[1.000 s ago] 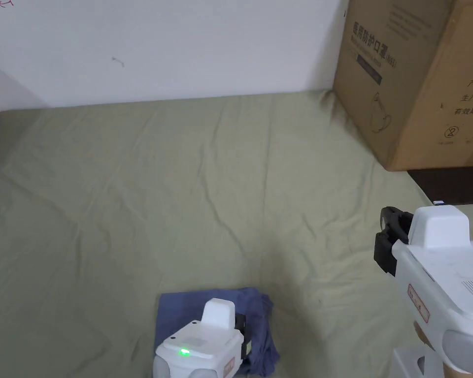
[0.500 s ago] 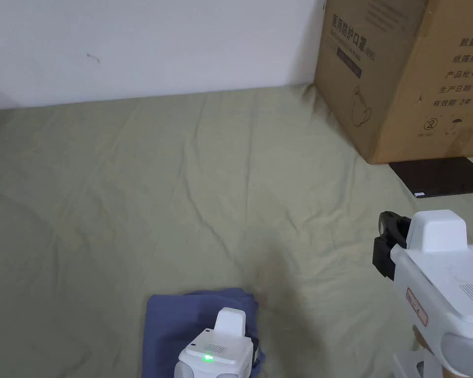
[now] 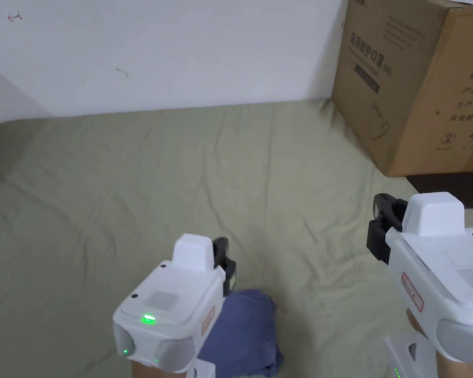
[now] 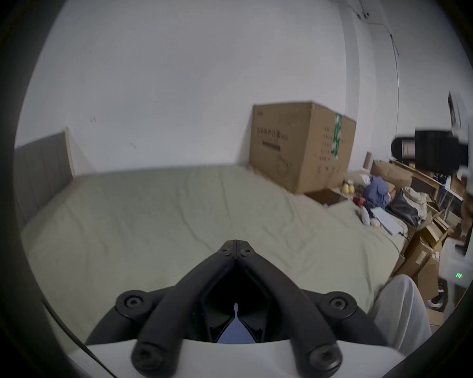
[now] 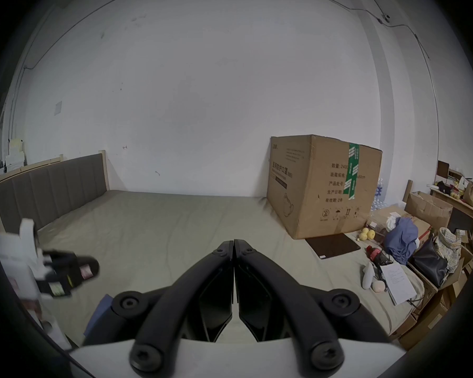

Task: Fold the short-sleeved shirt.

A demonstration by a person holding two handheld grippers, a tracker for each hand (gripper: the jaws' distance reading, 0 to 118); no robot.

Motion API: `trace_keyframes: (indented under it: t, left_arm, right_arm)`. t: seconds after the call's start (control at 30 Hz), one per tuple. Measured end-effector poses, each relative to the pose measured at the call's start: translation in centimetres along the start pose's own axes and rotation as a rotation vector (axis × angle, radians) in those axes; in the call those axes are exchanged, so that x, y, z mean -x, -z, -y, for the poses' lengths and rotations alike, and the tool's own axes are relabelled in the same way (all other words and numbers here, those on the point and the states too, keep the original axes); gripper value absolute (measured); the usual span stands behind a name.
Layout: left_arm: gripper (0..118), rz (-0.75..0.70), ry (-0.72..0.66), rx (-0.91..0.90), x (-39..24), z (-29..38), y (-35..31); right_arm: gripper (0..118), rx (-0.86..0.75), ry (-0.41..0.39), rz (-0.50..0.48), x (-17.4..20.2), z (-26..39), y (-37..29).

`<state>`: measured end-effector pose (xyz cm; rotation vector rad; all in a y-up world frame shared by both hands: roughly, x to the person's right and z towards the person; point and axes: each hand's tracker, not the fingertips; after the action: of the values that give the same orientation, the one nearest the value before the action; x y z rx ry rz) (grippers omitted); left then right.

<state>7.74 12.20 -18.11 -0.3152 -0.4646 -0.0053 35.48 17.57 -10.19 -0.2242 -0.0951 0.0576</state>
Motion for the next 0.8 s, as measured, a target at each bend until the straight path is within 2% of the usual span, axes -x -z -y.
trace_keyframes:
  t: [0.27, 0.6, 0.8]
  left_arm:
    - [0, -0.17, 0.102, -0.154, 5.0, -4.0, -3.3]
    - [0, -0.33, 0.067, -0.213, 10.1, -4.8, -6.1]
    - [0, -0.372, 0.048, -0.203, 11.8, -3.9, -6.8]
  right_arm:
    - [0, -0.077, -0.004, -0.029, 2.4, -1.9, -0.1]
    - [0, -0.117, -0.014, -0.045, 3.9, -2.6, -0.1]
    - [0, -0.116, -0.019, -0.055, 4.3, -2.3, -0.1]
